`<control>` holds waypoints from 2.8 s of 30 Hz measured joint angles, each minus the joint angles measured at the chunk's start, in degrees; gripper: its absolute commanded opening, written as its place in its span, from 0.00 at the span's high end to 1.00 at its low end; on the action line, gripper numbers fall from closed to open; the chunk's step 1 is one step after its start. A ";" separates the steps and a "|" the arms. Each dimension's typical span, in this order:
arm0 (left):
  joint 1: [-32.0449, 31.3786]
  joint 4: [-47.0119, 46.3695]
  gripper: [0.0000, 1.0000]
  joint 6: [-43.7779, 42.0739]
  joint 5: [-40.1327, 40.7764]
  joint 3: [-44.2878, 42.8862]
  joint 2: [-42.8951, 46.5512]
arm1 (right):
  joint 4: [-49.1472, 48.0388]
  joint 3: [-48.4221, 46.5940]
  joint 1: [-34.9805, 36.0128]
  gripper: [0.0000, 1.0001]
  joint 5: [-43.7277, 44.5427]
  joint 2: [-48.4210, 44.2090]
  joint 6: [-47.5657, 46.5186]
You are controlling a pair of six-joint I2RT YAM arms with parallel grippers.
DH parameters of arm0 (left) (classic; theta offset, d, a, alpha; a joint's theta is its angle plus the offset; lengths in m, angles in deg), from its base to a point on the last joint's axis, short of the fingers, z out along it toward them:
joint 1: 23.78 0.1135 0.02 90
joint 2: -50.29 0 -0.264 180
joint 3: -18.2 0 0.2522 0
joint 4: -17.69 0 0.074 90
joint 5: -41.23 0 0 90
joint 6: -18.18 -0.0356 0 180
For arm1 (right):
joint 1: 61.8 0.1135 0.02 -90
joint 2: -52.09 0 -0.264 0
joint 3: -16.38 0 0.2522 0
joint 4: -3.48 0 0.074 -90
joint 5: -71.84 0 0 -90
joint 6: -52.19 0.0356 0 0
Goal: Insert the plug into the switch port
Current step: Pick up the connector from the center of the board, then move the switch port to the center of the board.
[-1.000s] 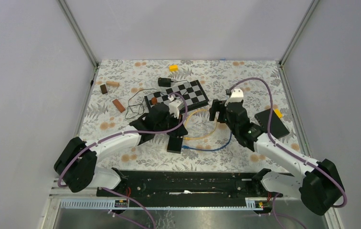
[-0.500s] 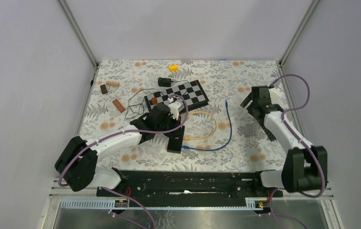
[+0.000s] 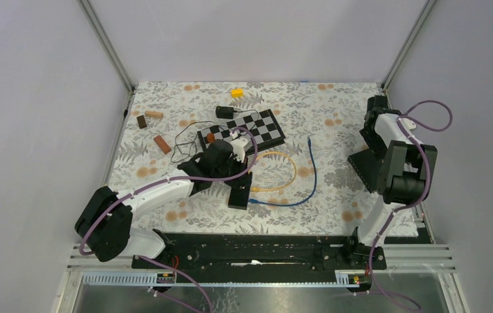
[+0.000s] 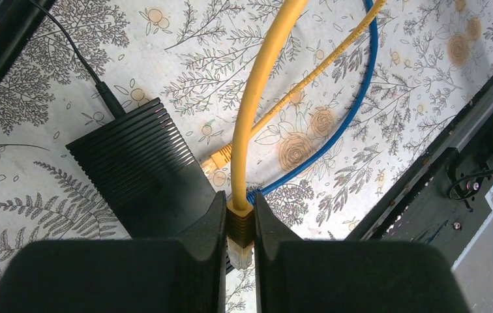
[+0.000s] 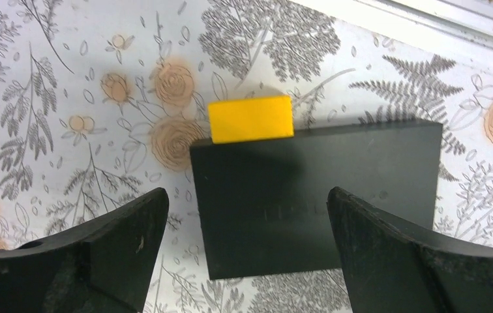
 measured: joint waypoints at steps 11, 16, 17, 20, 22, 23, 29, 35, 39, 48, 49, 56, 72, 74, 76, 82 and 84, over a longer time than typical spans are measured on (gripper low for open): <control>0.00 2.16 1.00 -0.02 0.50 -0.50 0.00 | -3.19 -4.33 -0.92 0.04 -0.22 6.80 -6.40; 0.00 2.23 1.00 -0.02 0.66 -0.50 0.00 | -5.03 -4.35 -0.96 0.04 -0.22 8.26 -9.05; 0.00 2.23 1.00 0.00 0.66 -0.50 0.00 | -5.33 -4.35 -0.96 0.04 -0.20 8.72 -9.62; 0.00 2.23 1.00 0.00 0.68 -0.50 0.00 | -5.73 -4.46 -0.96 0.04 1.01 10.01 -11.69; 0.00 2.23 1.00 -0.02 0.68 -0.50 0.00 | -5.77 -4.79 -0.96 0.07 1.36 10.43 -12.92; 0.00 2.23 1.00 -0.02 0.68 -0.50 0.00 | -5.92 -4.83 -0.96 0.09 1.29 10.49 -13.51; 0.00 2.21 1.00 0.00 0.66 -0.50 0.00 | -10.29 -2.40 -0.79 0.12 -1.81 8.98 -17.77; 0.00 2.19 1.00 0.04 0.66 -0.50 -0.02 | -14.53 0.63 2.78 0.15 -5.95 7.37 -20.87; 0.00 2.19 1.00 0.20 0.68 -0.50 0.00 | -17.09 3.19 7.50 0.17 -11.69 7.41 -21.84; 0.00 2.19 1.00 0.44 0.94 -0.50 0.00 | -21.77 8.39 19.41 0.20 -17.70 4.00 -26.75; 0.00 2.16 1.00 0.46 0.94 -0.50 0.00 | -22.49 9.75 20.41 0.19 -18.93 2.93 -27.08; 0.00 2.01 1.00 0.48 0.92 -0.50 -0.02 | -20.87 16.31 21.94 0.11 -21.42 -5.22 -26.93; 0.00 1.97 1.00 0.44 0.02 -1.16 -0.79 | -14.84 17.64 3.80 0.00 -9.03 -17.84 -9.18; 0.00 1.92 1.00 0.44 0.02 -1.25 -0.79 | -14.05 16.90 0.90 0.00 -7.45 -16.55 -7.69; 0.00 1.99 1.00 0.44 0.02 -1.25 -0.79 | -12.90 16.87 -1.60 0.00 -5.38 -16.22 -6.45; 0.00 1.95 1.00 0.44 -0.09 -1.25 -0.76 | -12.50 16.87 -4.11 0.00 -4.09 -14.23 -5.25; 0.00 1.99 1.00 0.44 -0.09 -1.25 -0.76 | -12.52 16.87 -4.46 0.00 -4.17 -12.39 -5.27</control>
